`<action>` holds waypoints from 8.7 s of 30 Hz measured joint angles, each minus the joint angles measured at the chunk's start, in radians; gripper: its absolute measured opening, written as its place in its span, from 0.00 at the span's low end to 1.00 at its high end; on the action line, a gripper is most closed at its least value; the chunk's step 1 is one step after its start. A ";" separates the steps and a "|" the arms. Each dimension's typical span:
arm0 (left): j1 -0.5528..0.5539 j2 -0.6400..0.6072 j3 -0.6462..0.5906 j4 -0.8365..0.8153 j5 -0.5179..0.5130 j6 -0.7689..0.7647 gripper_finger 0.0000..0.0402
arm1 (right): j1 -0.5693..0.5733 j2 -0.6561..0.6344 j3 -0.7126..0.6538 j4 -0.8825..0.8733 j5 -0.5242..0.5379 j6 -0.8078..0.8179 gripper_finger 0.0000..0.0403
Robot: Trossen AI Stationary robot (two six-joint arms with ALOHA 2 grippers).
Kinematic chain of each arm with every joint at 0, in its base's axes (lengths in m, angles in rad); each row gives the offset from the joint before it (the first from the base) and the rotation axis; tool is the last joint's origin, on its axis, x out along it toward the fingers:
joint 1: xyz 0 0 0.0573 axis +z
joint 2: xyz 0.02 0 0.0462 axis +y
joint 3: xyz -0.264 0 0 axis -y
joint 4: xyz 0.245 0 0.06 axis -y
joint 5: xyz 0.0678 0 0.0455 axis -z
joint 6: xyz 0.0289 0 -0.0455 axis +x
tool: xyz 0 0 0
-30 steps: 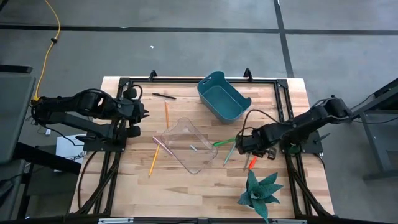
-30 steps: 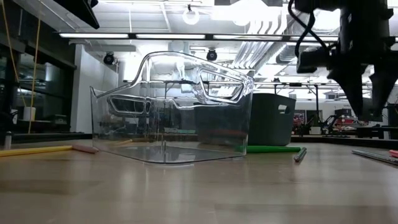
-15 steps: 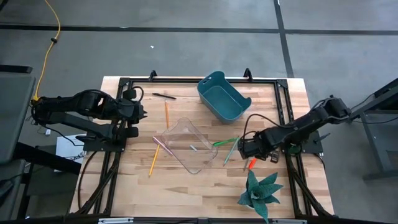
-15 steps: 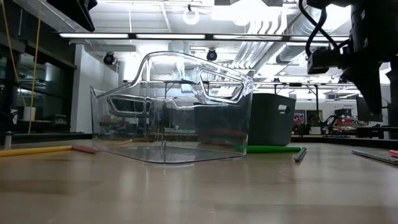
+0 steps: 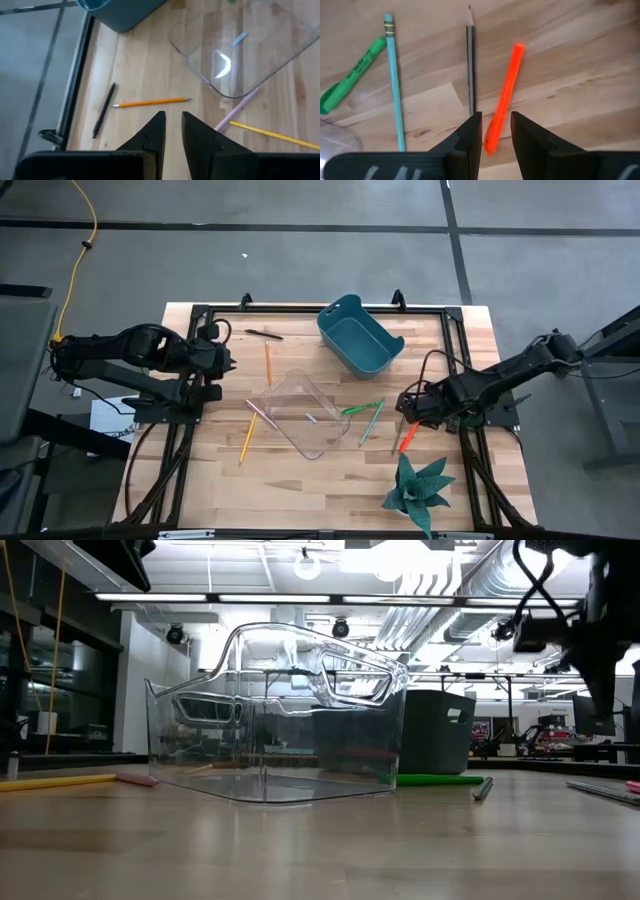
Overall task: Sort pens & pencils
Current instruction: Put the orange pen into the blue bin
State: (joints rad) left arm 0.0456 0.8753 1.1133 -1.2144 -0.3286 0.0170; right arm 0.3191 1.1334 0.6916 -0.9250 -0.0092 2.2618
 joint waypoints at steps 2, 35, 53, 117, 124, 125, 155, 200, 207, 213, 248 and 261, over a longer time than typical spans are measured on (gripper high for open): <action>0.000 0.000 0.000 0.000 0.019 -0.002 0.13 | -0.008 -0.002 -0.026 0.035 -0.015 0.001 0.23; 0.000 0.000 0.000 -0.025 0.000 -0.014 0.13 | -0.053 0.083 -0.106 0.163 -0.082 0.012 0.23; 0.000 0.000 0.000 -0.044 0.004 -0.021 0.13 | -0.066 0.083 -0.127 0.125 -0.101 0.016 0.23; 0.000 0.000 0.000 -0.045 0.006 -0.022 0.13 | -0.129 0.083 -0.184 0.201 -0.081 -0.003 0.23; 0.000 0.000 0.000 -0.045 0.006 -0.022 0.13 | -0.129 0.083 -0.184 0.186 -0.094 -0.011 0.23; 0.000 0.000 0.000 -0.045 0.006 -0.022 0.13 | -0.129 0.083 -0.184 0.181 -0.104 -0.015 0.23; 0.000 0.000 0.000 -0.045 0.006 -0.022 0.13 | -0.129 0.083 -0.184 0.176 -0.108 -0.023 0.23; 0.000 0.000 0.000 -0.045 0.006 -0.022 0.13 | -0.129 -0.019 -0.184 0.186 -0.043 -0.038 0.23; 0.000 0.000 0.000 -0.045 0.006 -0.025 0.13 | -0.149 -0.095 -0.184 0.070 -0.108 -0.090 0.23; 0.000 0.000 0.000 -0.045 0.006 -0.025 0.13 | -0.151 -0.224 -0.184 0.038 0.026 -0.064 0.23; 0.000 0.000 0.000 -0.044 0.022 -0.051 0.13 | -0.083 -0.049 -0.189 0.122 -0.075 0.012 0.23; 0.000 0.000 0.000 -0.045 0.023 -0.048 0.13 | -0.083 0.110 -0.189 0.243 -0.118 0.016 0.23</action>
State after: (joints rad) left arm 0.0455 0.8752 1.1130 -1.2591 -0.3058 -0.0310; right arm 0.2363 1.2438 0.5030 -0.6815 -0.1268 2.2780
